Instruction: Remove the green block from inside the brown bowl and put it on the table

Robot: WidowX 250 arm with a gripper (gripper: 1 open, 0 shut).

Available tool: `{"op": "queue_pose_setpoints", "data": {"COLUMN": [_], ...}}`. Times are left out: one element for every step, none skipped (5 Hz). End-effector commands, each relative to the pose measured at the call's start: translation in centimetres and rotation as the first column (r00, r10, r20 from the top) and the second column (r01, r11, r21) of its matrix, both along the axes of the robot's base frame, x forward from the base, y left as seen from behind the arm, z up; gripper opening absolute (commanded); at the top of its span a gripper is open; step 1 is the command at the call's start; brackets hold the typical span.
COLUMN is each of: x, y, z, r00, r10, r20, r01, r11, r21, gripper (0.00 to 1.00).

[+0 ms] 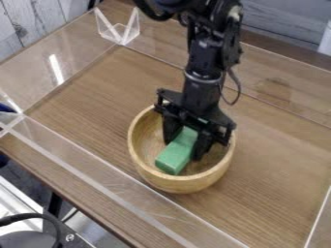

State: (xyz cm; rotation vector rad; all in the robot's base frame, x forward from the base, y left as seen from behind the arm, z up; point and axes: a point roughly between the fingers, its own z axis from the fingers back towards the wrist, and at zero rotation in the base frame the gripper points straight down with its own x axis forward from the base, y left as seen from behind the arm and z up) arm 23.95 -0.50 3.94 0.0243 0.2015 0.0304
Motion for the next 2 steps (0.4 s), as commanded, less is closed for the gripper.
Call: {"op": "queue_pose_setpoints", "data": {"x": [1.94, 2.37], "y": [0.29, 0.46], "z": [3.05, 4.00], "r00": [0.994, 0.992], "r10": [0.022, 0.038], "r20": [0.103, 0.123], "r01": [-0.020, -0.034], "r11": [1.000, 0.999], "r21": [-0.021, -0.036], "gripper": [0.00, 0.00]}}
